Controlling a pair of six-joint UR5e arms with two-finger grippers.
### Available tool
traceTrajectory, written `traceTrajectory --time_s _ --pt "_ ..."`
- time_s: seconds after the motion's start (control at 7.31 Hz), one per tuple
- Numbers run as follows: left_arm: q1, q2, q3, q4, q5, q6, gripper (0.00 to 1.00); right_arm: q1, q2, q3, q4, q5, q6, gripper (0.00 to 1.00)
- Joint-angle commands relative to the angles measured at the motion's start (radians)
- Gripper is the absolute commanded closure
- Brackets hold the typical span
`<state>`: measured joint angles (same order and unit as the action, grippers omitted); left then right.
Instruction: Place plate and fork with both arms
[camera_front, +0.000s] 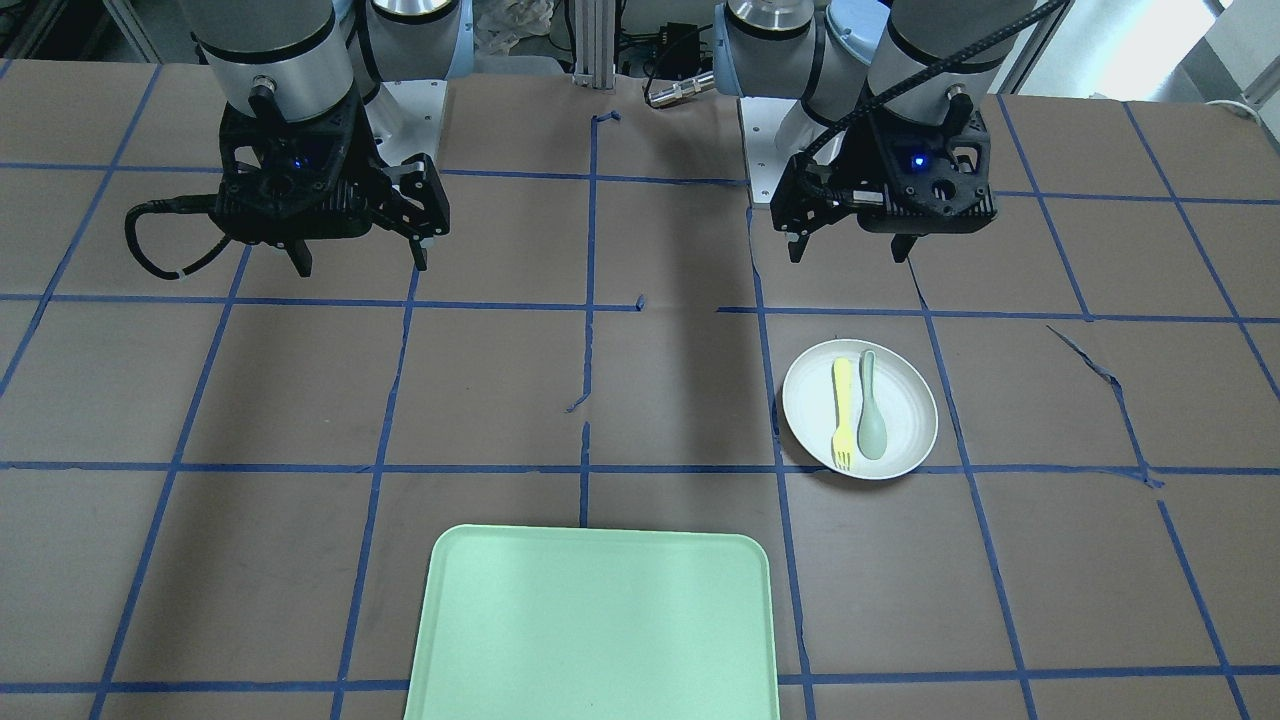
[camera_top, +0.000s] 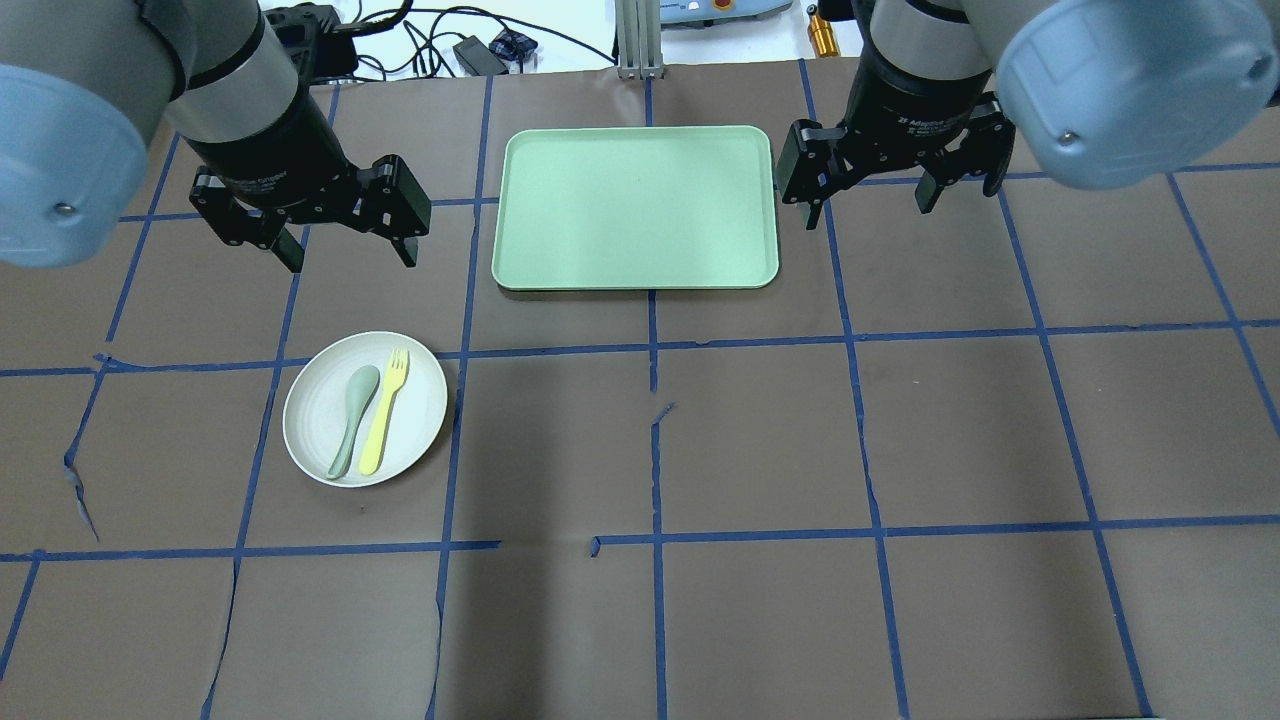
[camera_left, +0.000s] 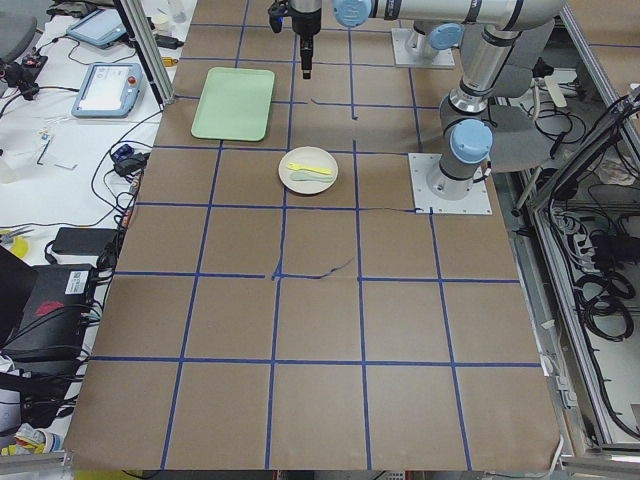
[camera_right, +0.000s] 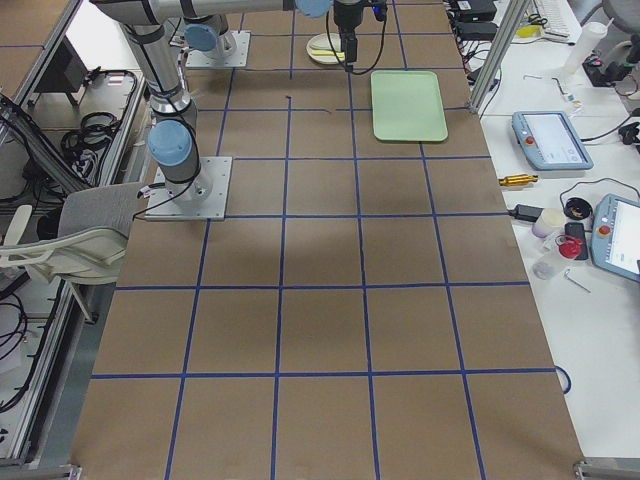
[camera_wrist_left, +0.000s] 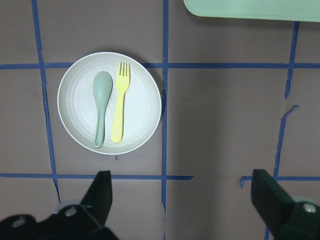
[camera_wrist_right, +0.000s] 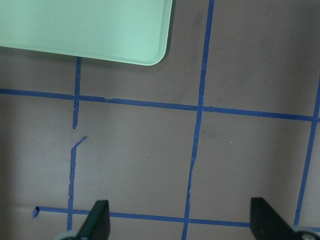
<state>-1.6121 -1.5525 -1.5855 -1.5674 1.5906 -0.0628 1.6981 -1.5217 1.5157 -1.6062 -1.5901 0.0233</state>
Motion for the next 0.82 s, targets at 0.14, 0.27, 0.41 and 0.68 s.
traceTrajectory --time_s 0.14,0.27,0.41,0.68 --pt "0.0 0.008 -0.004 0.0 -0.004 -0.002 0.0 0.0 0.0 0.0 0.0 -0.002 0.001 0.0" --pt "0.0 0.006 -0.004 0.001 -0.006 -0.002 0.0 0.0 0.0 -0.003 0.0 -0.005 0.001 0.0" --pt "0.0 0.006 -0.004 0.0 -0.006 -0.002 0.0 0.0 0.0 -0.008 0.005 -0.01 0.001 0.0" --pt "0.0 0.002 0.001 0.012 -0.011 0.004 0.0 0.0 0.0 -0.006 0.003 -0.001 0.001 0.0"
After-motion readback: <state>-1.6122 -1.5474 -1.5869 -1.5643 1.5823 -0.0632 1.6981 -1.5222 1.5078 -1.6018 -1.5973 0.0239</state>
